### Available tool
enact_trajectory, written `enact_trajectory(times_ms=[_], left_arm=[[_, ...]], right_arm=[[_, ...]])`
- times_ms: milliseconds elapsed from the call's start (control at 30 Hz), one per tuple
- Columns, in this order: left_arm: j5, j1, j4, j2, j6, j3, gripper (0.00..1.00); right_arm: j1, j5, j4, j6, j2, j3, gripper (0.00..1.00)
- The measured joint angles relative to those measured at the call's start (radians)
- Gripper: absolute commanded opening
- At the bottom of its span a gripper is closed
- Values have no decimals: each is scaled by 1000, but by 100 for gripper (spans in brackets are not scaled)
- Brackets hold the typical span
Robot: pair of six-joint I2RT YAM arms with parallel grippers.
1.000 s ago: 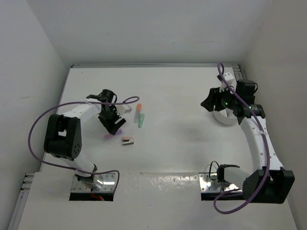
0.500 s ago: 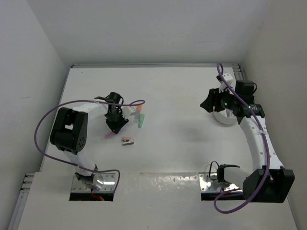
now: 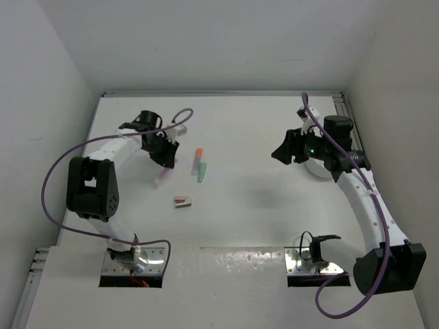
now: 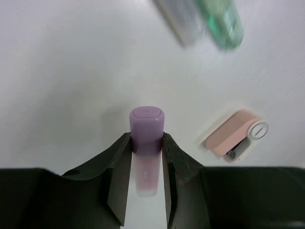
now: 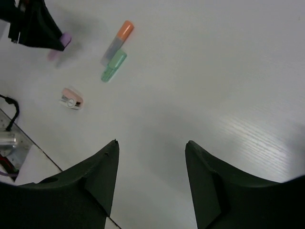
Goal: Sort the stationery into containers
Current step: Pick up the stationery from the center of the board.
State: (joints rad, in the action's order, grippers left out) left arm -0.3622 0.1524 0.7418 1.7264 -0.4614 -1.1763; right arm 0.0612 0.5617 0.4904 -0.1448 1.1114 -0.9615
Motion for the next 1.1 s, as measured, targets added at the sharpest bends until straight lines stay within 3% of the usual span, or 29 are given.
enact_trajectory(times_ms=[133, 300, 567, 800, 1100], left_arm=[[-120, -35, -114, -127, 175, -65, 0], [-220, 12, -302, -332, 482, -67, 0], [-116, 144, -370, -334, 853, -130, 0], [-131, 223, -458, -370, 879, -79, 0], [-243, 256, -576, -487, 756, 40, 0]], right_arm=[[43, -1, -25, -73, 4, -13, 63], [142, -10, -60, -158, 52, -89, 65], [337, -64, -87, -201, 190, -266, 62], [402, -90, -95, -212, 296, -413, 45], [393, -72, -98, -313, 305, -417, 41]])
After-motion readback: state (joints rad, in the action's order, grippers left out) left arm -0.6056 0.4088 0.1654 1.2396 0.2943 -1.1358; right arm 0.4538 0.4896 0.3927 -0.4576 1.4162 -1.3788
